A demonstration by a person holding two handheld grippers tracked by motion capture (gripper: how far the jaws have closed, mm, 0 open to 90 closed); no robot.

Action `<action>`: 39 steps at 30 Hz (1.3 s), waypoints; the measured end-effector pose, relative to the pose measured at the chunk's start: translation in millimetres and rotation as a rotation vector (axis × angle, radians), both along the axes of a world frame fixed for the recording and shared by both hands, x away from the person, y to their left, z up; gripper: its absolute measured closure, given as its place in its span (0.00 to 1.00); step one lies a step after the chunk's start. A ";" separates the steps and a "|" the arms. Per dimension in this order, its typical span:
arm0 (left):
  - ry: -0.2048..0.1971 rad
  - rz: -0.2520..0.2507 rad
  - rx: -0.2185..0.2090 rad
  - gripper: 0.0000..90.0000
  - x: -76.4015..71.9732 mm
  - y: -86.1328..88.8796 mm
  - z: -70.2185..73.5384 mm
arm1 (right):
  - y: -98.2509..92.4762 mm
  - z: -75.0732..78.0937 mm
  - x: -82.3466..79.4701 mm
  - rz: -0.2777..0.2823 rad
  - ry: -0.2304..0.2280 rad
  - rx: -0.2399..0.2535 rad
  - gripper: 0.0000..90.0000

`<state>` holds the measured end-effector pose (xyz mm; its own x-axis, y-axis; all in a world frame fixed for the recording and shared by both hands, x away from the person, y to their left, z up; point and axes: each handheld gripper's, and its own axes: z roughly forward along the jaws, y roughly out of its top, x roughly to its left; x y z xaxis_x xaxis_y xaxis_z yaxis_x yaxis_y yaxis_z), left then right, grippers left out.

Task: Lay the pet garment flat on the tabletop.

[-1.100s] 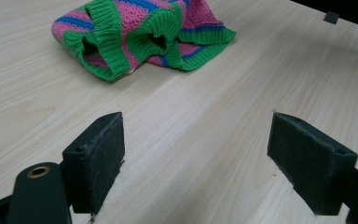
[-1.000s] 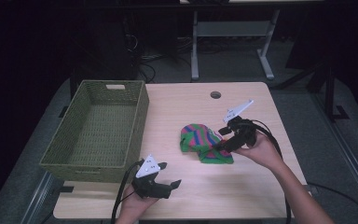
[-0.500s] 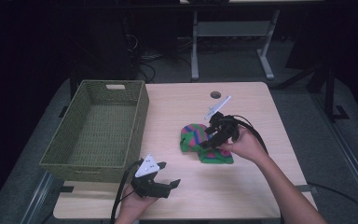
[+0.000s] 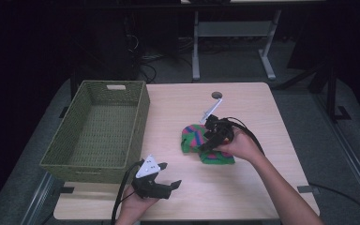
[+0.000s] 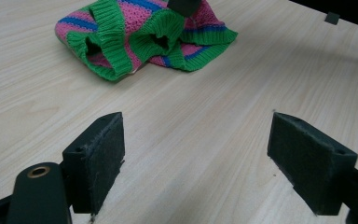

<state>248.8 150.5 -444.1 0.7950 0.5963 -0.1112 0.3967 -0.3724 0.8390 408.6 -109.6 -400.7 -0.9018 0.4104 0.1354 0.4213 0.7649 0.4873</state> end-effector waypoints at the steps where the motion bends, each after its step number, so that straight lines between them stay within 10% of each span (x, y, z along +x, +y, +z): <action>1: 0.000 -0.001 0.002 0.21 0.1 0.1 -0.1 | 0.0 -1.4 1.0 -0.001 0.005 -0.005 0.34; 21: 0.001 -0.002 0.000 0.21 -0.5 0.2 0.1 | 7.8 -32.5 19.4 -0.069 0.048 -0.132 0.38; 30: 0.003 -0.002 -0.002 0.21 -0.7 -0.6 0.2 | 21.0 -38.6 6.0 -0.027 -0.089 -0.250 0.41; 39: 0.002 -0.003 -0.004 0.21 -1.6 -1.6 0.2 | 21.4 -39.4 3.5 -0.055 -0.118 -0.252 0.53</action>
<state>247.2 148.9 -443.9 0.7964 0.5937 -0.1152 0.3976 -0.3705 0.8394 412.1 -88.3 -440.1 -0.8805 0.4670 -0.0814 0.4175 0.8454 0.3331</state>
